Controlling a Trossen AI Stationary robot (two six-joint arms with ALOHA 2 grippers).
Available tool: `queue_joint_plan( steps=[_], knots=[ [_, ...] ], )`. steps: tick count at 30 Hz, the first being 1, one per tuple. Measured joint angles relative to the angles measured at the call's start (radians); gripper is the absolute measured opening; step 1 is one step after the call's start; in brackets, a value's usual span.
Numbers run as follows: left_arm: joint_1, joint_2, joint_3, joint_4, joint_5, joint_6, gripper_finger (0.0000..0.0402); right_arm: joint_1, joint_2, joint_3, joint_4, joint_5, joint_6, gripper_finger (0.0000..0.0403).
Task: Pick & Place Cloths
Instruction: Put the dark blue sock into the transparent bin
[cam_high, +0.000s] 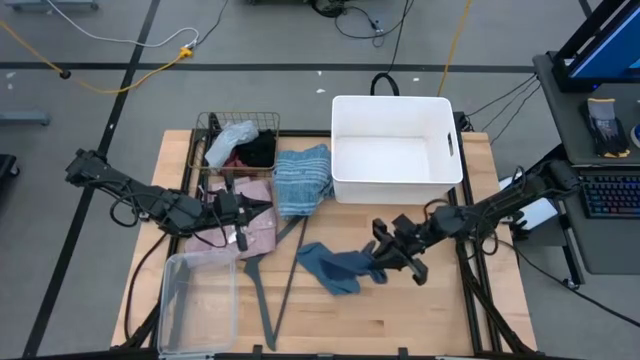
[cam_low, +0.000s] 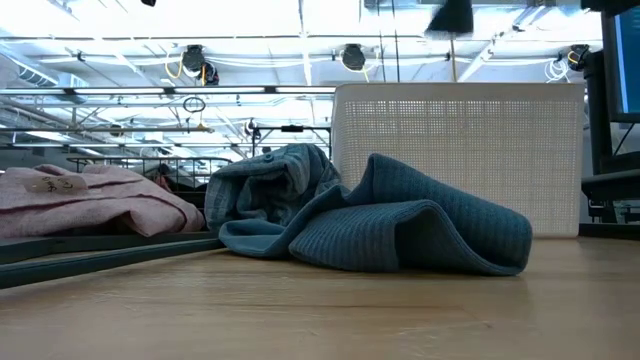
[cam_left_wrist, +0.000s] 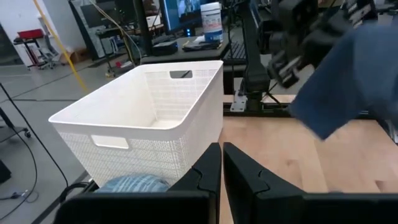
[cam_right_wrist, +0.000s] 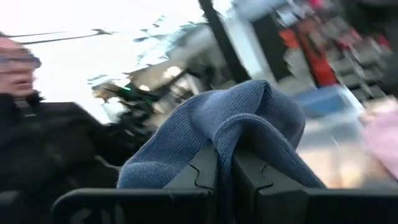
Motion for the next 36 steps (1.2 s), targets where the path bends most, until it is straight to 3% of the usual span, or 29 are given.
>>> queue_joint_plan(
  steps=[13, 21, 28, 36],
  knots=[
    [0.0, 0.0, 0.0, -0.013, 0.0, -0.003, 0.0021, 0.0, 0.0, 0.001, 0.308, -0.212, -0.324, 0.0008],
    [0.0, 0.0, 0.0, -0.015, 0.0, -0.002, 0.0021, 0.0, 0.003, 0.002, 0.308, -0.211, -0.383, 0.0007],
    [0.0, 0.0, 0.0, -0.013, 0.007, -0.028, 0.0021, 0.0, 0.004, 0.002, 0.303, -0.062, -0.355, 0.0007],
    [0.0, 0.0, 0.0, -0.012, 0.02, -0.183, 0.0021, -0.002, 0.039, 0.01, 0.321, 0.118, -0.35, 0.0007]
  ],
)
